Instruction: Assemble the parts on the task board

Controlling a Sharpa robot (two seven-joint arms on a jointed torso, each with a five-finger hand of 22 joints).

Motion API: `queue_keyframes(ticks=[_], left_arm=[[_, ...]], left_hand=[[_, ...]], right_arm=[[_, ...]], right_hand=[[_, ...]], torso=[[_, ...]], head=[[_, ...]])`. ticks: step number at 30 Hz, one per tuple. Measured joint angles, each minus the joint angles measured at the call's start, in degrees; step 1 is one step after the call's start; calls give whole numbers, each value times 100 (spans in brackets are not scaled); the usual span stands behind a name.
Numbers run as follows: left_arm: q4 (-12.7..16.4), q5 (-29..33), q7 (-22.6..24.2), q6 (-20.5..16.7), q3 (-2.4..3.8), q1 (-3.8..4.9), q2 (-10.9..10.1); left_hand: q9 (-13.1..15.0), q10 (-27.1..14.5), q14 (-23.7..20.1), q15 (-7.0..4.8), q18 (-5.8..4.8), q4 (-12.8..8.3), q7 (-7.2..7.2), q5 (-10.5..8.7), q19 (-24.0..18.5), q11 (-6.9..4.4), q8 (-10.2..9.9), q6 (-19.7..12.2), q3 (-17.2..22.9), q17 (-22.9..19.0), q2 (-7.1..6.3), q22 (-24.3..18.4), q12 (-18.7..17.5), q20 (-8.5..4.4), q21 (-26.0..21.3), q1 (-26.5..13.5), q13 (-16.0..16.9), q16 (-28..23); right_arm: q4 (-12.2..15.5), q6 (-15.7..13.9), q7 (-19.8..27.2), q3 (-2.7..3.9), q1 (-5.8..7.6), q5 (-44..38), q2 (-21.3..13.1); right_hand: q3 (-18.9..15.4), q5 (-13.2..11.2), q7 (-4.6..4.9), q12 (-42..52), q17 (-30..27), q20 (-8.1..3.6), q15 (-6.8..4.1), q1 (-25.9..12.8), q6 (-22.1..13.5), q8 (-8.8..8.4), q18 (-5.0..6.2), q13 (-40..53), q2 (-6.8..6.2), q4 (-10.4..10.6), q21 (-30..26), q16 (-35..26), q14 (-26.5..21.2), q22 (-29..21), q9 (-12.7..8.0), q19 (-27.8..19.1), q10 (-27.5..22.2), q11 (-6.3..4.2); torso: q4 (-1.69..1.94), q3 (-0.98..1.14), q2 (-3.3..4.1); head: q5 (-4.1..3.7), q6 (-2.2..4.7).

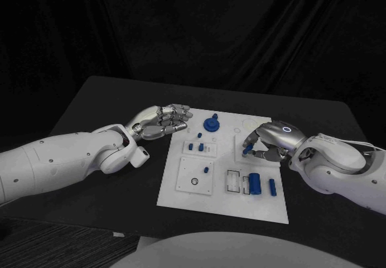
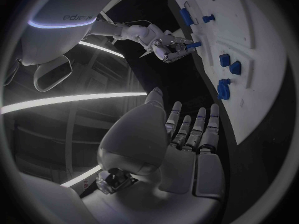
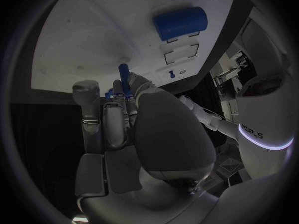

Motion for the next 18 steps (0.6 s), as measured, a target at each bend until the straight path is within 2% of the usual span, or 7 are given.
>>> queue_keyframes(ticks=[6,9,11,15,18], left_arm=[[-5,0,-1,0,0,-1,1],[-11,0,-2,0,0,-1,2],[-13,0,-2,0,0,-1,3],[-15,0,-3,0,0,-1,4],[-18,0,-3,0,0,-1,10]], left_hand=[[0,0,0,0,0,0,0,0,0,0,0,0,0,0,0,0,0,0,0,0,0,0],[-2,-2,0,0,0,-11,-4,0,0,2,-22,-4,-11,0,0,-2,0,0,0,0,-6,0],[-8,-10,16,16,0,-24,-42,0,0,50,-22,-42,-24,-1,0,-8,0,0,0,0,-8,-1],[-15,8,20,21,0,-24,-71,0,0,69,-44,-71,-24,0,0,-14,0,0,0,0,-8,21],[-18,40,33,8,0,-24,-105,0,3,102,-45,-63,-24,0,0,-18,166,4,0,0,10,41]], right_arm=[[264,-137,-5,5,260,84,-156],[451,-180,-9,7,387,151,-233],[574,-204,-10,8,451,192,-263],[797,-229,-7,8,539,251,-281],[889,-229,-2,6,561,284,-225]], right_hand=[[0,7,20,-8,16,0,0,6,20,24,0,-8,-10,0,21,0,0,0,16,0,25,-16],[0,7,0,-22,16,0,0,6,40,24,0,-7,-10,0,21,0,0,0,17,0,25,-16],[-1,7,0,-22,16,-20,0,6,40,24,0,-7,-11,0,21,0,0,-1,22,20,26,-16],[18,49,0,-66,16,-20,-6,3,40,24,0,-7,-13,-19,21,0,6,-1,29,20,77,-28],[23,75,0,-67,15,-20,-20,-19,40,24,1,-7,-36,-24,21,0,20,-1,30,20,77,-28]], torso=[[-1,0,0],[0,0,1],[1,0,1],[2,-1,3],[2,0,3]], head=[[18,0],[23,0],[23,0],[20,0],[23,0]])
